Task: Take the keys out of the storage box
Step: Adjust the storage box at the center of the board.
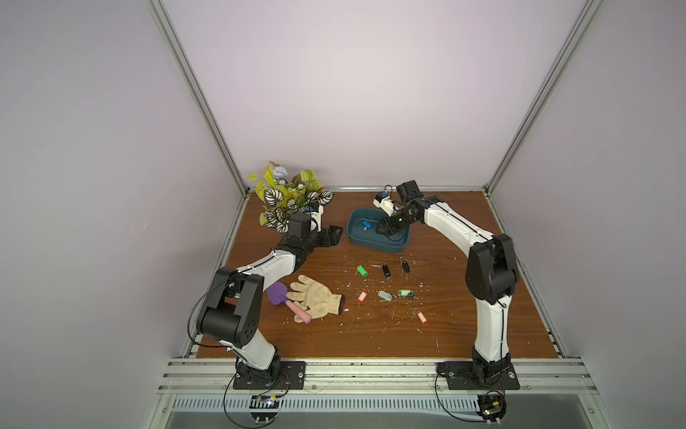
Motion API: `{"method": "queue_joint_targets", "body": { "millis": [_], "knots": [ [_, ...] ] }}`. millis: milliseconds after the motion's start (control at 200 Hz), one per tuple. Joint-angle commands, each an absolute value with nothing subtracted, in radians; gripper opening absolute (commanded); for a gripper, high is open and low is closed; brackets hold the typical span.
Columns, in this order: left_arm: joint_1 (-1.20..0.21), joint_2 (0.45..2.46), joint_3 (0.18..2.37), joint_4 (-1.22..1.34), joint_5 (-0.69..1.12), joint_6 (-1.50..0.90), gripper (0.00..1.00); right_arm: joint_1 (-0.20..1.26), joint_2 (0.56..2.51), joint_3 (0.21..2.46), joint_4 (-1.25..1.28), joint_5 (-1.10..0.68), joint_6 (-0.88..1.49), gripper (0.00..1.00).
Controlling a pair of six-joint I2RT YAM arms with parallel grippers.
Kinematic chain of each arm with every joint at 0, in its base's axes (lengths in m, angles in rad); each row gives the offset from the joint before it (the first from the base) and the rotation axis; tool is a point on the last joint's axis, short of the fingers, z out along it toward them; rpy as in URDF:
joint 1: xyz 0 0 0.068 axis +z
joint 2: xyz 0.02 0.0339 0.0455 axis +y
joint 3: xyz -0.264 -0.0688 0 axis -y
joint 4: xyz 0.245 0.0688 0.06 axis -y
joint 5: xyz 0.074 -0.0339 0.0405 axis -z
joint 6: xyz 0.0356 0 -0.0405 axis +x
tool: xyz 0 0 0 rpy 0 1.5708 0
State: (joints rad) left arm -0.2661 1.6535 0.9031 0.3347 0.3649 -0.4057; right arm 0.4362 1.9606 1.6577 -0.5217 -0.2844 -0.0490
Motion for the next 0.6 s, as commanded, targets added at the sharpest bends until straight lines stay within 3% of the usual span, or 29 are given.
{"method": "queue_joint_targets", "body": {
  "millis": [0,195,455,595],
  "knots": [
    [-0.293,1.723,0.989,0.392,0.434,-0.433,0.83,0.428,1.831,1.482,-0.250,-0.079,0.232,0.57],
    [-0.295,1.816,1.057,0.394,0.476,-0.445,0.82,0.413,1.692,1.218,-0.111,0.030,0.384,0.62],
    [-0.321,1.865,1.080,0.380,0.527,-0.443,0.81,0.344,1.787,1.217,-0.035,-0.229,0.448,0.59],
    [-0.337,1.874,1.084,0.371,0.545,-0.438,0.81,0.327,1.812,1.230,-0.022,-0.248,0.446,0.58]
  ]
}}
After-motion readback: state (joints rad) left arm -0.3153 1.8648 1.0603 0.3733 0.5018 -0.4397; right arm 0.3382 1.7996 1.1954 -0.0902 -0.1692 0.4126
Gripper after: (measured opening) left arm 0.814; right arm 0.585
